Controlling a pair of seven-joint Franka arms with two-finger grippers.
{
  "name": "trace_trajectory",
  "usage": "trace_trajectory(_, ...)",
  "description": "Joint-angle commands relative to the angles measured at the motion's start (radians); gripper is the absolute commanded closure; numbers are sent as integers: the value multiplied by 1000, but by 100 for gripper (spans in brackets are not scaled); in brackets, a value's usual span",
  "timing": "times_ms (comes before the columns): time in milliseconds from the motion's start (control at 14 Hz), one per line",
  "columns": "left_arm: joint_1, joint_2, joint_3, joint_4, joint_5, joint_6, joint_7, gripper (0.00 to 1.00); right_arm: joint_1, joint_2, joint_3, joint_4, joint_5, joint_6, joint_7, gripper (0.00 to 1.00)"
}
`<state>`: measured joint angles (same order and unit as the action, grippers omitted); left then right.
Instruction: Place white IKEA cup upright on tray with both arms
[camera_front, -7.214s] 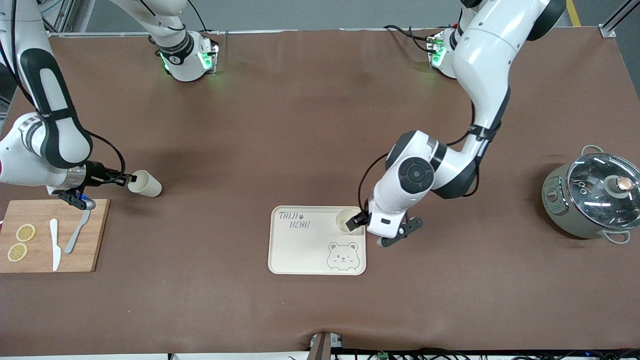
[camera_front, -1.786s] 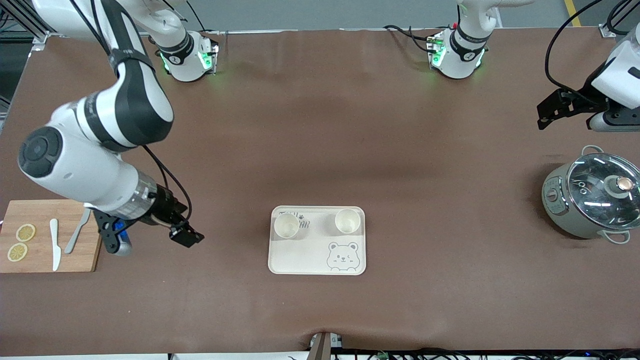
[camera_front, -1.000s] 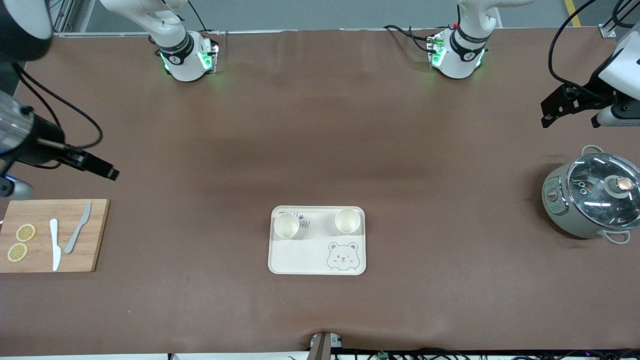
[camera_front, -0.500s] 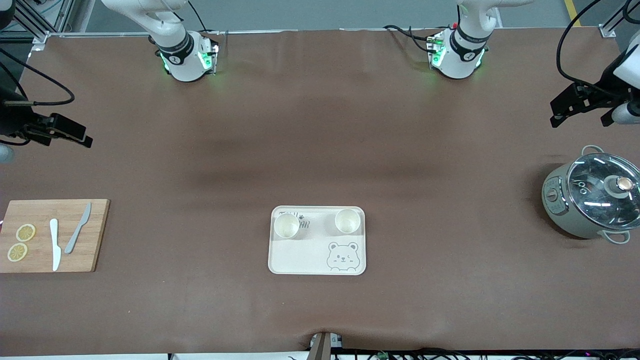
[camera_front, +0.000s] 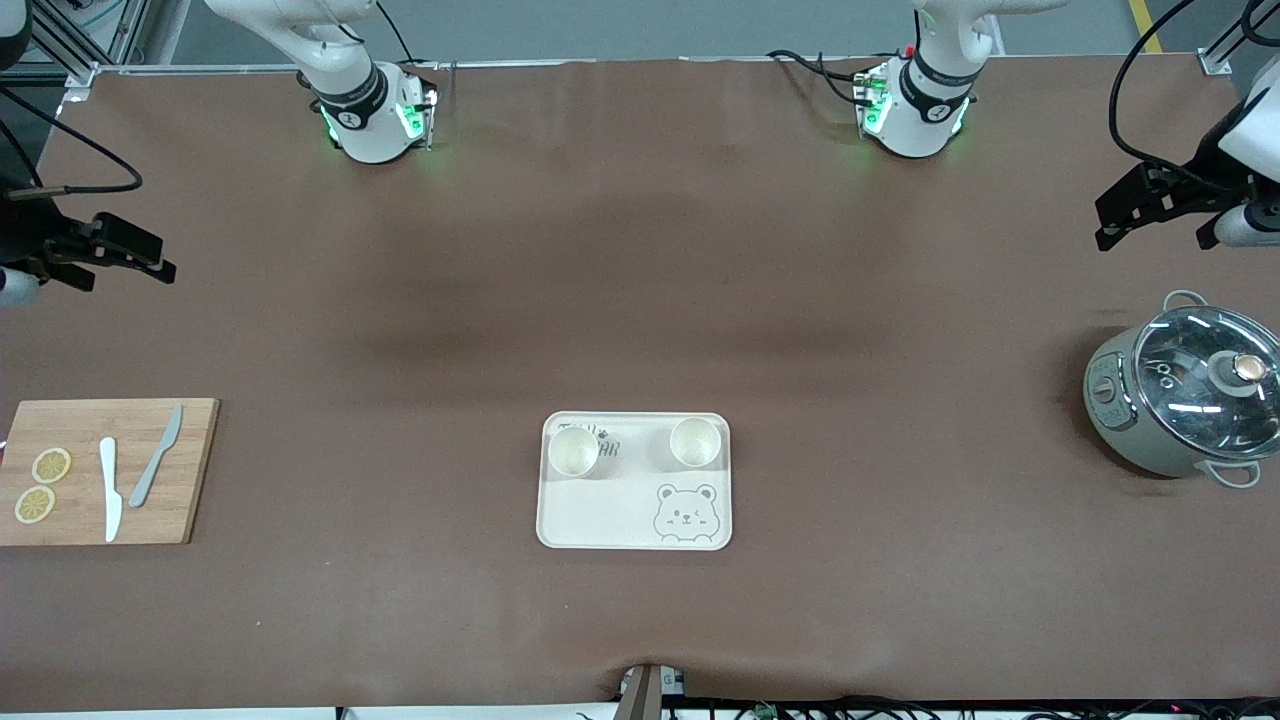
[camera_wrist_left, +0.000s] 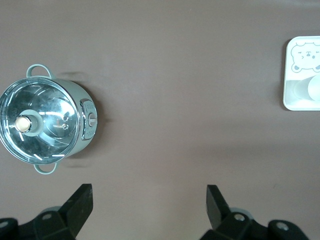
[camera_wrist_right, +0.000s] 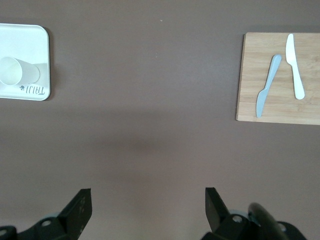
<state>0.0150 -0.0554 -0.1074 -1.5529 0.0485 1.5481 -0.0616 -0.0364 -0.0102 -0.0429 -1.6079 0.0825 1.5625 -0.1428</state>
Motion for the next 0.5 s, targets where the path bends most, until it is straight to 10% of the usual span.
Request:
trace_trajectory(0, 3, -11, -5, 7, -21, -19, 22, 0, -28, -27, 14, 14, -18, 2, -21, 0)
trace_trajectory(429, 3, -12, -9, 7, -22, -34, 20, 0, -59, -27, 18, 14, -21, -42, -21, 0)
